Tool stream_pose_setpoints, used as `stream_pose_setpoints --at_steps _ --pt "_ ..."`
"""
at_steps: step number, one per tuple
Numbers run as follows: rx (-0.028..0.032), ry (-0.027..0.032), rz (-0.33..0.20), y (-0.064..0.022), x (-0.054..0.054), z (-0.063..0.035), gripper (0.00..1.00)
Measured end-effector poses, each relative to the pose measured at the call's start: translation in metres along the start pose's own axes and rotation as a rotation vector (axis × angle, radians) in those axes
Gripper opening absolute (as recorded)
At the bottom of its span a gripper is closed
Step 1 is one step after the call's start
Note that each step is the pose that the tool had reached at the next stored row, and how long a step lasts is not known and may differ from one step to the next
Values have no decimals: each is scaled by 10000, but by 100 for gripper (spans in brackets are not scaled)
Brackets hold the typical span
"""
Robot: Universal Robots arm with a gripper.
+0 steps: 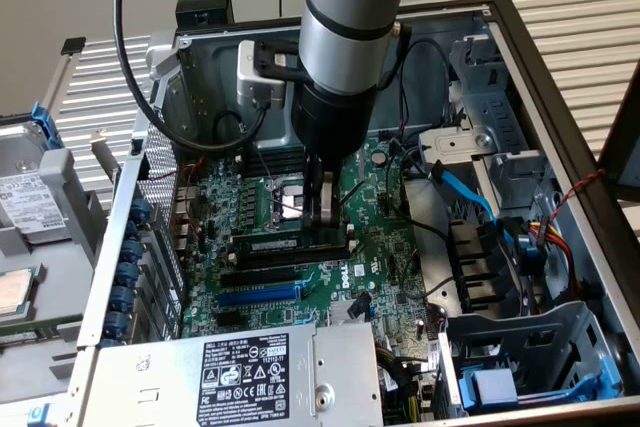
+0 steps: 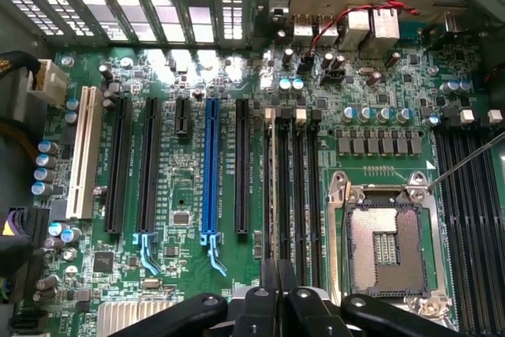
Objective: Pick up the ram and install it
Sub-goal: 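Insert the ram into the slot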
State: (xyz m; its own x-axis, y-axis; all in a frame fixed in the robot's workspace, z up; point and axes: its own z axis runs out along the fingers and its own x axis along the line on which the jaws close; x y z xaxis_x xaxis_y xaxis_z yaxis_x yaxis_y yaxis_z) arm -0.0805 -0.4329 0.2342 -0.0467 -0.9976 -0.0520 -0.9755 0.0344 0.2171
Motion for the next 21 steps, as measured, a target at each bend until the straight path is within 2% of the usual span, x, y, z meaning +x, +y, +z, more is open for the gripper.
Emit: stream_pose_setpoints --at_steps 4,9,21 --pt "-1 1 -1 -2 0 0 12" --pt "-1 -30 -2 -15 -1 -3 12" --pt "1 -60 63 -19 -1 -1 12"
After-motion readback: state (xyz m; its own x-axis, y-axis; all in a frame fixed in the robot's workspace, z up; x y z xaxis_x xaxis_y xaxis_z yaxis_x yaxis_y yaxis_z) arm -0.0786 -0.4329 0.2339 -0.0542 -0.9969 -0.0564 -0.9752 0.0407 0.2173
